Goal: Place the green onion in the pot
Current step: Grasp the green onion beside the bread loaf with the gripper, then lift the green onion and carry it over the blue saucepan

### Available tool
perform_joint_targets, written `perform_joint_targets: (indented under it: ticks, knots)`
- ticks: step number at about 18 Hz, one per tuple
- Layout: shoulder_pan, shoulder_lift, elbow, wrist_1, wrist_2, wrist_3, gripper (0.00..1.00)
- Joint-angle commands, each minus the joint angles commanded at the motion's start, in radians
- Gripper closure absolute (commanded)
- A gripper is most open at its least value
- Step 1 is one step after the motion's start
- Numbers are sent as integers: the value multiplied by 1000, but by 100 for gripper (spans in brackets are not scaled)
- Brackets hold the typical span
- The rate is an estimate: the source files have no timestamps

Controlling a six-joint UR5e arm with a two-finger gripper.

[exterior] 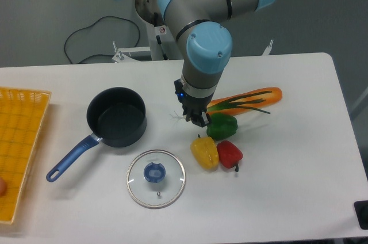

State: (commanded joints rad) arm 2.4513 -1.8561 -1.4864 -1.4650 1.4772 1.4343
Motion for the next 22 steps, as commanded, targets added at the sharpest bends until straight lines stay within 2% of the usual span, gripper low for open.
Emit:
perform_joint_targets:
  ticks: [11, 15, 22]
  knots:
    - [-5, 8, -9, -2, -3, -2, 83]
    - [-34, 8, -9, 0, -5, -41, 83]
    - [-72, 21, -5, -2, -77, -106, 83]
